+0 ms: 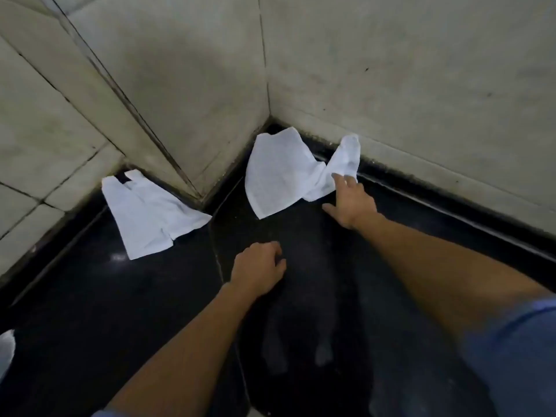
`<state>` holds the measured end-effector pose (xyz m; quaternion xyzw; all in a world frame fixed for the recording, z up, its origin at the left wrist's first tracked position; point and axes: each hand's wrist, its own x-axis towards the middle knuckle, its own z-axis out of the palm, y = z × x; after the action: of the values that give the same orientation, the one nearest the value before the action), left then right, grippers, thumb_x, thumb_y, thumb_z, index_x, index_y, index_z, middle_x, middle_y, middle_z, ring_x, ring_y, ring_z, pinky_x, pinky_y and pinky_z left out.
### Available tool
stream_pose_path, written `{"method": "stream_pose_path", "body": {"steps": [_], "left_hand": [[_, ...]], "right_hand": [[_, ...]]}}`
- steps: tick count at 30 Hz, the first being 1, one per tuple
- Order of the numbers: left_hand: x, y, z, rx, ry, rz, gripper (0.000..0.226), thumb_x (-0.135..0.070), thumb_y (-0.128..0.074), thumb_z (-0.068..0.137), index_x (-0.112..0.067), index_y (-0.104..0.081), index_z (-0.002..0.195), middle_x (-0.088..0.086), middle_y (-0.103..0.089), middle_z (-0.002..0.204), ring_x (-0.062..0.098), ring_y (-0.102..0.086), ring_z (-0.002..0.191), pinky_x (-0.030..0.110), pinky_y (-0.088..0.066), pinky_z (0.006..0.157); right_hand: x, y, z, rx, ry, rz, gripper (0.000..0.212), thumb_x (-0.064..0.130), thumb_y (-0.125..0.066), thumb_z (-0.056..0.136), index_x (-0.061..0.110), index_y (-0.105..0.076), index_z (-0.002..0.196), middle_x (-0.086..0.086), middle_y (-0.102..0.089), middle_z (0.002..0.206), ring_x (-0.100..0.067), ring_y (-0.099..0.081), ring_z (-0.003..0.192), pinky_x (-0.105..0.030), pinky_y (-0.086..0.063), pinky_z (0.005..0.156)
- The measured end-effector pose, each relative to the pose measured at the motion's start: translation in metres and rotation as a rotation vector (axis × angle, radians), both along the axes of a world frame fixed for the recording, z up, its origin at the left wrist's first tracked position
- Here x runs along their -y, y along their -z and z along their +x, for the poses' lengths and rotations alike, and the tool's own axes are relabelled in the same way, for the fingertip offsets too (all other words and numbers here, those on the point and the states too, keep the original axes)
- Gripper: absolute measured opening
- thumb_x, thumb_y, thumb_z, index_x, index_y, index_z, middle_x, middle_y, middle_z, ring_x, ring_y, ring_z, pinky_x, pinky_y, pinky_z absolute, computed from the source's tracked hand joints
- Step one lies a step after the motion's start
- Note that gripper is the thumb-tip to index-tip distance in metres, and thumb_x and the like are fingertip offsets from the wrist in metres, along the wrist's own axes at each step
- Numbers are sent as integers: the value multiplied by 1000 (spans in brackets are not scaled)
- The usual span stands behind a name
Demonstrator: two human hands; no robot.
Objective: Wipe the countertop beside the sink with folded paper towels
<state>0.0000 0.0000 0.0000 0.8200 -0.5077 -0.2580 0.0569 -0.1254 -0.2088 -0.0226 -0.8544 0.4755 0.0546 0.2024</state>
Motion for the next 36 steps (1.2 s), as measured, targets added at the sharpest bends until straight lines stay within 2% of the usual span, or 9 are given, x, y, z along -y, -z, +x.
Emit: {"method": "stream_pose_path", "body": {"steps": [4,7,10,16,20,25,28,33,36], "left_hand": [[6,20,16,7,-8,-44,18,-37,-53,91,-22,-59,99,-2,-66,92,20,-61,85,34,-48,72],[5,31,22,-9,6,-53,20,-36,-53,91,-22,-59,104,-1,-66,94,20,-61,87,33,-46,72],[2,38,26,-14,13,-60,23,-36,-53,92,-22,-59,109,0,-66,95,19,-61,87,34,-49,73],[-2,29,22,-46,-18,-74,20,-35,-55,91,-22,-60,104,-2,-66,93,18,-61,86,31,-46,71],[-6,17,18,-104,-77,-90,17,-34,-58,90,-22,-62,102,-3,-66,90,18,-61,84,32,-48,71],[-28,17,0,-219,-164,-134,21,-27,-58,90,-20,-63,109,-3,-66,83,15,-61,80,31,-49,72],[-48,28,-16,-221,-141,-153,25,-25,-56,92,-19,-61,116,-2,-64,95,13,-61,84,32,-51,75],[-98,48,-60,-165,160,-175,25,-27,-54,89,-20,-62,113,-4,-55,109,14,-54,100,35,-52,75],[-127,61,-78,-61,359,-234,40,-40,-59,76,-23,-59,113,1,-55,120,21,-48,115,34,-52,79]], "right_hand": [[24,20,14,-32,62,83,89,49,-58,89,26,0,152,-6,-4,160,-33,-19,143,-49,-35,106],[33,38,20,-70,63,-6,64,43,-57,91,23,-29,144,-13,-31,145,-36,-35,127,-45,-42,93],[37,40,22,21,143,102,26,25,-56,90,17,-60,114,-14,-57,118,-32,-55,96,-33,-43,74],[-12,15,-4,265,208,264,6,20,-66,81,18,-61,84,-7,-66,86,-22,-59,83,-27,-45,72],[-71,-8,-34,376,91,262,13,13,-68,77,22,-59,75,0,-65,78,-19,-62,76,-30,-49,68],[-145,-5,-84,403,-101,287,5,22,-67,82,20,-62,83,6,-61,87,-12,-62,75,-33,-53,67],[-177,12,-110,302,-165,287,11,27,-64,84,17,-61,90,5,-59,95,-13,-60,77,-35,-53,68],[-214,35,-132,95,-194,293,26,29,-58,87,23,-59,113,6,-53,115,-19,-60,89,-26,-42,67],[-208,32,-139,156,-139,542,54,21,-60,82,33,-48,132,10,-52,125,-11,-58,102,-26,-49,81]]}}
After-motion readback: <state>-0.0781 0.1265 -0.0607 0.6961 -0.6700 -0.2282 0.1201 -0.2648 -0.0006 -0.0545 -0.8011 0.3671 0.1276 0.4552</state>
